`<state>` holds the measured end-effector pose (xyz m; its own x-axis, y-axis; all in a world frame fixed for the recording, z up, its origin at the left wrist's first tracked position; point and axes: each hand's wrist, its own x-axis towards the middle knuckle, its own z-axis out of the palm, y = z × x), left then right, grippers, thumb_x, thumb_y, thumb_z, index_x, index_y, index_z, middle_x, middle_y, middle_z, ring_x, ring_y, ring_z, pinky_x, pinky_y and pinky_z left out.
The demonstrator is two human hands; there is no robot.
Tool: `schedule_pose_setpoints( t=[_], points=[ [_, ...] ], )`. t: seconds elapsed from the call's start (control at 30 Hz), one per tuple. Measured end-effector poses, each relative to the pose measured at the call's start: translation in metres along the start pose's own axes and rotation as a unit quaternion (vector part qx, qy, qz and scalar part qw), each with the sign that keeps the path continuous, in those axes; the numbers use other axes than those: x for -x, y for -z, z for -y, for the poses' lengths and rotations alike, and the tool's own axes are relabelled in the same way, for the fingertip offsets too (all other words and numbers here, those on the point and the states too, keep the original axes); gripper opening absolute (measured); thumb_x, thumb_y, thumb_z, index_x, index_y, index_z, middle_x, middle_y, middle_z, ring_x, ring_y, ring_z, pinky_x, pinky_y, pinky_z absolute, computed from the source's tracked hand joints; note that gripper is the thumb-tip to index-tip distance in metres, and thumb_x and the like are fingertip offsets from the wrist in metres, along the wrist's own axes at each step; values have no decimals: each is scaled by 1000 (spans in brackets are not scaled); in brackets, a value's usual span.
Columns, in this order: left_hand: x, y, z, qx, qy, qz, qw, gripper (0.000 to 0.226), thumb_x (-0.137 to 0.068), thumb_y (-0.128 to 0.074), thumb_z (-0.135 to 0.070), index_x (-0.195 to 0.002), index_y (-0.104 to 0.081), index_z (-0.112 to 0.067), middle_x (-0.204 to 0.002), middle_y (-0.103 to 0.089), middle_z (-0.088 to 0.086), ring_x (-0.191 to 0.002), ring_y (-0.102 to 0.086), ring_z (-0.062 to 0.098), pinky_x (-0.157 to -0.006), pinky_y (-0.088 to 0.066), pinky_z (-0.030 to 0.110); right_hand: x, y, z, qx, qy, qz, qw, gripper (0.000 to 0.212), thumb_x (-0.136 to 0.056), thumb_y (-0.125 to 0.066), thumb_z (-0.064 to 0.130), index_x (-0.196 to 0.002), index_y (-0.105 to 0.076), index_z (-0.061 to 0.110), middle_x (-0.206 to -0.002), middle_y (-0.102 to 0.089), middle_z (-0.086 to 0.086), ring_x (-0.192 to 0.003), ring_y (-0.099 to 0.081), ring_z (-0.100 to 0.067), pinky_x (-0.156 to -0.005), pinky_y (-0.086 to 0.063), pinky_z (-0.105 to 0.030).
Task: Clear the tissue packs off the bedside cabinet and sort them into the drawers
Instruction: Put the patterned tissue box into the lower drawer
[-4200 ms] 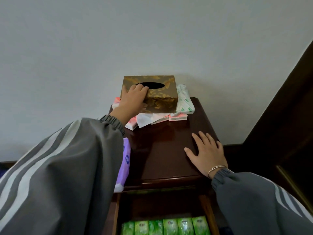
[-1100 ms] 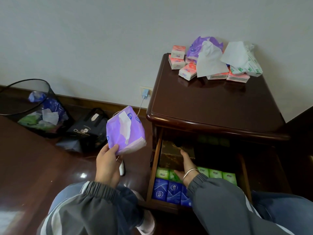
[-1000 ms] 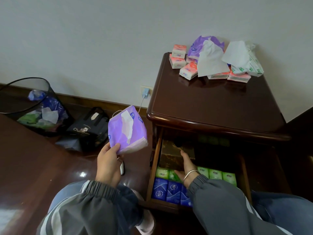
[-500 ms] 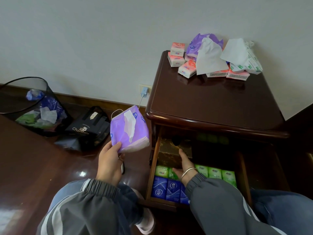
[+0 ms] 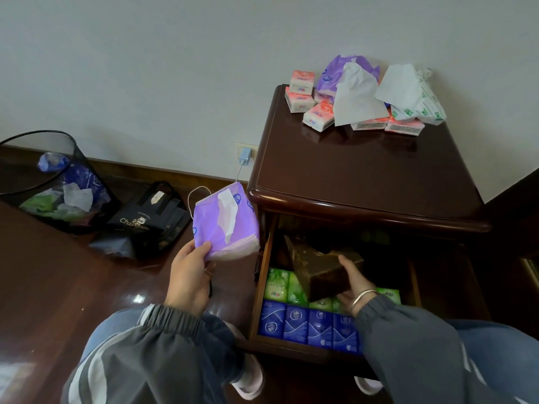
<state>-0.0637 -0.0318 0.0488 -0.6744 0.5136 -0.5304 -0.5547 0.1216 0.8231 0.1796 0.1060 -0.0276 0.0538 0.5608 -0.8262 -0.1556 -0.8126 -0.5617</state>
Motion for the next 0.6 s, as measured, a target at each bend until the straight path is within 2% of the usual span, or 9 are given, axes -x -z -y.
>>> schedule_pose_setpoints(
  t=[0.07,0.17,0.23,0.3,0.37,0.43,0.53,0.6],
  points=[
    [1,-2,1,-7,3,2,1000,16,-95,-47,-6,-89,-60,-15,-81,-62,-2,-63,-52,7,-53,-40,18,-4,18,11,20,13,-23,999,72,-73,-75,41,-130,-48,6,-124,-59,-14,-103,-57,-26,-84,-47,-37],
    [3,-6,1,-17,5,0,1000,18,-95,-47,-6,-87,-59,-15,-80,-60,-1,-62,-52,6,-50,-41,17,-7,29,14,-9,19,-13,1000,71,-72,-74,45,-127,-50,7,-118,-60,-15,-98,-59,-27,-84,-48,-39],
    [4,-9,1,-23,5,-1,1000,16,-95,-46,-7,-89,-59,-14,-80,-60,-1,-62,-51,7,-49,-40,16,-9,31,8,-52,32,16,998,59,-73,-74,43,-118,-57,10,-110,-65,-12,-92,-63,-23,-82,-49,-39],
    [5,-11,2,-24,4,-3,1000,15,-96,-46,-6,-92,-59,-13,-81,-60,0,-62,-50,8,-51,-39,18,-7,32,-1,-57,44,40,997,44,-75,-72,43,-108,-61,16,-113,-65,-7,-88,-60,-16,-82,-44,-38],
    [6,-13,3,-27,2,-2,1000,16,-96,-46,-5,-93,-59,-13,-81,-60,0,-62,-50,8,-51,-39,17,-5,31,-9,-41,48,40,997,51,-75,-71,45,-117,-58,20,-119,-61,-3,-91,-57,-14,-83,-44,-41],
    [8,-14,3,-31,1,-4,1000,16,-95,-46,-5,-93,-60,-13,-81,-60,0,-62,-50,8,-46,-40,14,-4,29,-15,-23,39,30,999,62,-73,-73,47,-126,-52,21,-124,-58,-2,-102,-56,-21,-89,-47,-47],
    [8,-15,2,-35,4,-9,999,16,-96,-46,-6,-91,-59,-14,-82,-59,1,-62,-48,9,-51,-37,19,4,21,-22,19,-18,51,998,60,-65,-77,50,-110,-53,19,-115,-56,-4,-106,-55,-28,-84,-48,-52],
    [8,-15,3,-37,6,-11,999,18,-96,-46,-6,-88,-59,-15,-82,-58,1,-62,-47,10,-55,-34,22,4,16,-27,44,-33,50,997,70,-67,-78,45,-124,-47,18,-125,-52,-8,-120,-49,-33,-95,-41,-56]
  ],
)
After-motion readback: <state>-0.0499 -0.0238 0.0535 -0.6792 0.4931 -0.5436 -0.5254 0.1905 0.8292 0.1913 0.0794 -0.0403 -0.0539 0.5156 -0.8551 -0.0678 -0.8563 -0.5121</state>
